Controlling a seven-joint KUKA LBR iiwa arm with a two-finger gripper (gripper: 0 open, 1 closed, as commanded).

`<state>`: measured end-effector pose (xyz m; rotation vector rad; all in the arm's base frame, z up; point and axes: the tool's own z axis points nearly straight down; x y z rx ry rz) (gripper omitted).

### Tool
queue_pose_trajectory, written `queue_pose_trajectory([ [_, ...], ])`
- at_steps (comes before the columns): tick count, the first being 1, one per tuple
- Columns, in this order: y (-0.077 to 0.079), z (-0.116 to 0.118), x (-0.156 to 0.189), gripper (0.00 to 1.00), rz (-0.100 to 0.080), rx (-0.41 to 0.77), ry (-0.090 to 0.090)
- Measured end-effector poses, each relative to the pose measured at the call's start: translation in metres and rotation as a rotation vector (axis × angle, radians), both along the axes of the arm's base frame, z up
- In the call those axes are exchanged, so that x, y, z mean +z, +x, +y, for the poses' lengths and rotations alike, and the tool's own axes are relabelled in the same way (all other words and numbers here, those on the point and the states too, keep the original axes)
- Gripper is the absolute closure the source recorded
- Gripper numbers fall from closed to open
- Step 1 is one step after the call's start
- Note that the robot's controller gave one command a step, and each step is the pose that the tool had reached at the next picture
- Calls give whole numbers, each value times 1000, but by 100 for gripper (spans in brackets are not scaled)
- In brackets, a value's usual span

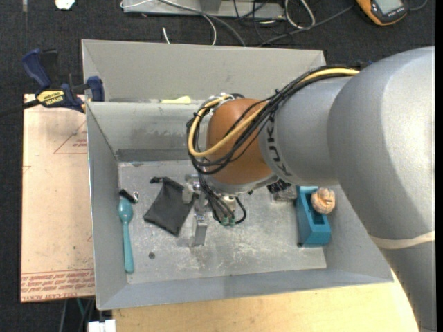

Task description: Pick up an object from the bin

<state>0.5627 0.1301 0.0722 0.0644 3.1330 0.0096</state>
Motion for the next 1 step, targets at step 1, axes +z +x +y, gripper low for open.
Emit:
queue_pose_trajectory([
  [1, -5, 2, -3, 100, -6, -15, 1],
])
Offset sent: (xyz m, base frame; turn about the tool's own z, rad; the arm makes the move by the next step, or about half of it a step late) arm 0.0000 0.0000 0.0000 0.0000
